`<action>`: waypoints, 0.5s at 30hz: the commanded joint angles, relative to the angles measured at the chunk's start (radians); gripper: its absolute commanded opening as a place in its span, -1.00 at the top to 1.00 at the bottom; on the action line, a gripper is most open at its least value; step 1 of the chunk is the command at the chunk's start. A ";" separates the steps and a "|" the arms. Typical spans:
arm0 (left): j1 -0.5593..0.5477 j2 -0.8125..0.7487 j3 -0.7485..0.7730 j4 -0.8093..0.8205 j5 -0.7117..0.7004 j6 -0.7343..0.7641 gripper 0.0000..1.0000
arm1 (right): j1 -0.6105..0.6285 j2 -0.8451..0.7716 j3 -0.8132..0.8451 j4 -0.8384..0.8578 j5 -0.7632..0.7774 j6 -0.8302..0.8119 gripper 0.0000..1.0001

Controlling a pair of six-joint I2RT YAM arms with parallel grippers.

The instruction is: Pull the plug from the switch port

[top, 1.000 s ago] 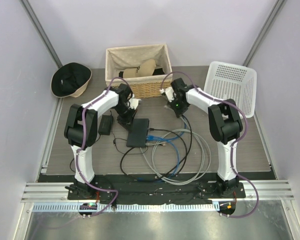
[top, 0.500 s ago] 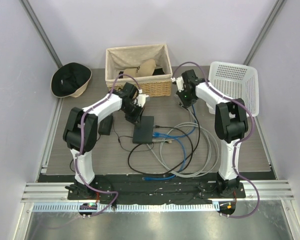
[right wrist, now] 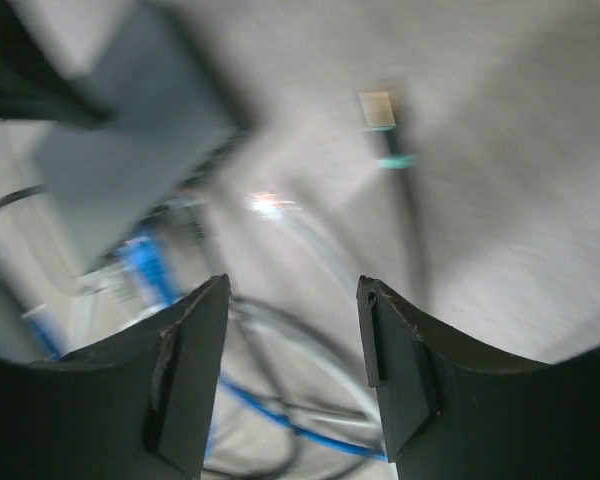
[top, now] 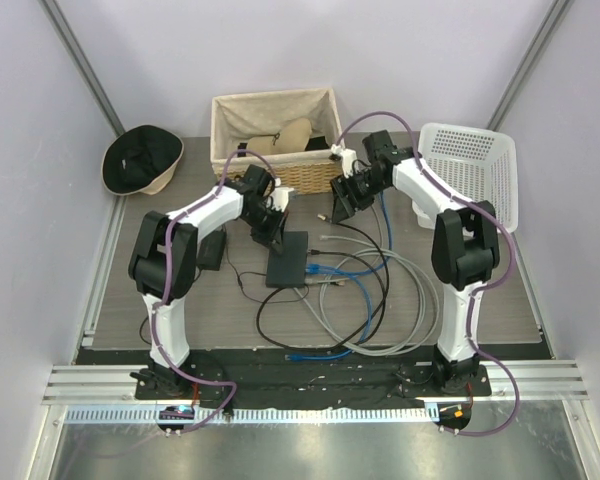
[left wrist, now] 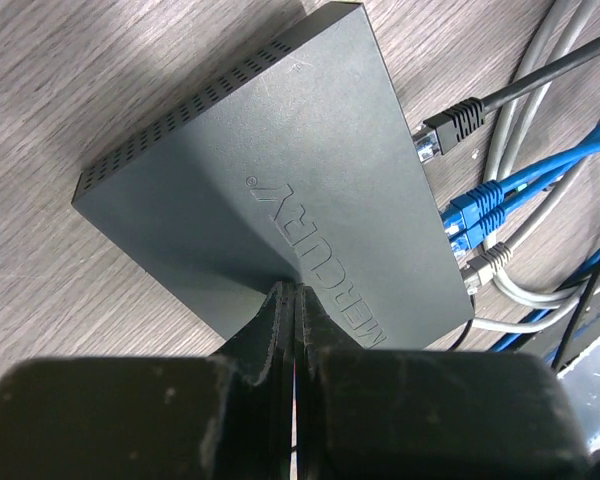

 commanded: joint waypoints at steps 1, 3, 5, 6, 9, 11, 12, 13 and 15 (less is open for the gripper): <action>-0.009 0.129 -0.097 -0.011 -0.103 0.030 1.00 | 0.000 0.086 0.049 -0.134 -0.353 0.018 -0.22; -0.007 0.130 -0.107 -0.008 -0.091 0.028 1.00 | 0.004 0.103 0.038 -0.118 -0.388 0.028 -0.22; -0.009 0.135 -0.115 -0.009 -0.084 0.027 1.00 | 0.012 0.122 0.032 -0.109 -0.385 0.032 -0.22; -0.009 0.138 -0.114 -0.012 -0.086 0.028 1.00 | 0.015 0.128 0.035 -0.108 -0.386 0.032 -0.22; -0.009 0.152 -0.108 -0.020 -0.084 0.025 1.00 | 0.020 0.155 0.045 -0.104 -0.397 0.039 -0.22; -0.009 0.161 -0.108 -0.026 -0.084 0.027 1.00 | 0.027 0.174 0.051 -0.104 -0.406 0.039 -0.21; -0.007 0.163 -0.106 -0.034 -0.081 0.031 1.00 | 0.029 0.178 0.052 -0.104 -0.408 0.042 -0.22; -0.009 0.167 -0.103 -0.035 -0.072 0.035 1.00 | 0.038 0.183 0.054 -0.103 -0.408 0.044 -0.22; -0.007 0.169 -0.101 -0.034 -0.068 0.036 1.00 | 0.044 0.200 0.055 -0.104 -0.401 0.045 -0.21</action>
